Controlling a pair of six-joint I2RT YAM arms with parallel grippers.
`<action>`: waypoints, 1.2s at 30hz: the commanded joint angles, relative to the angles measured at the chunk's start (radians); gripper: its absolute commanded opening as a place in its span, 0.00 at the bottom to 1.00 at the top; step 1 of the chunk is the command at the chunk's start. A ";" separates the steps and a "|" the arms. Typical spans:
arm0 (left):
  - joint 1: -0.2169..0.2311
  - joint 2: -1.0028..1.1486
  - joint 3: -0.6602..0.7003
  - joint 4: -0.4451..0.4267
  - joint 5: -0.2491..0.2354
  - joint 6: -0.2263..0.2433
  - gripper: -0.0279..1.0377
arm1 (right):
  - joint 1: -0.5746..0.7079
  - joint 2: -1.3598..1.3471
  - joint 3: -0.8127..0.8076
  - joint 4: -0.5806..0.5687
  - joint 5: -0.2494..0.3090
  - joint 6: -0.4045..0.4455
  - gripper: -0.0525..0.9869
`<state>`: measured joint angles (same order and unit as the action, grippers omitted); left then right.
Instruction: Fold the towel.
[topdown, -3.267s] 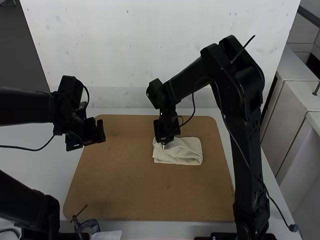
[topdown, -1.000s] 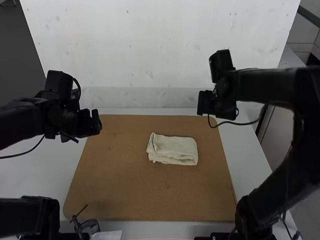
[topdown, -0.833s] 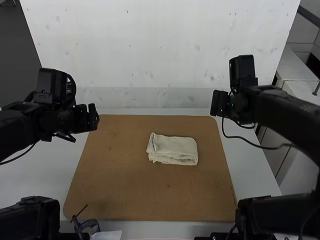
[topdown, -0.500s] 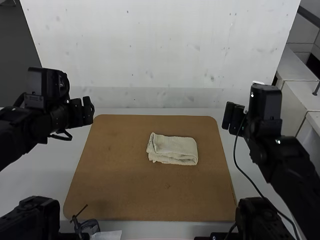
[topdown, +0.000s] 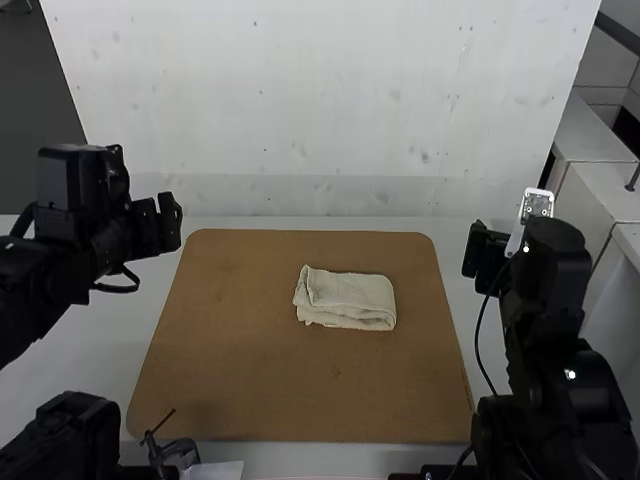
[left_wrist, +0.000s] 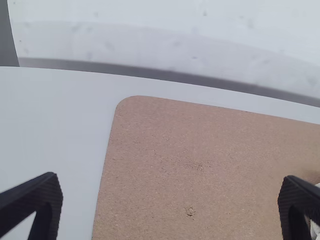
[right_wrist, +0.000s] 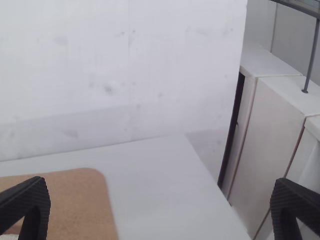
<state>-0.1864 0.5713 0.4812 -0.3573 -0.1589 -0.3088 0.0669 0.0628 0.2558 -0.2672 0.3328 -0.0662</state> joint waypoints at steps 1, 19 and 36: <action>-0.007 -0.094 -0.007 0.009 -0.056 0.039 0.93 | -0.013 -0.080 -0.016 0.022 0.018 -0.035 0.97; 0.162 -0.436 -0.032 -0.052 -0.099 0.054 0.93 | -0.012 -0.075 -0.044 0.040 0.017 -0.035 0.97; 0.189 -0.544 -0.044 -0.485 0.055 0.293 0.95 | -0.006 -0.063 0.003 -0.093 -0.001 -0.034 0.97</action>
<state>0.0025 0.0296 0.3904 -0.7769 -0.1410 -0.1078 0.0639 0.0051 0.2131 -0.3279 0.3382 -0.0914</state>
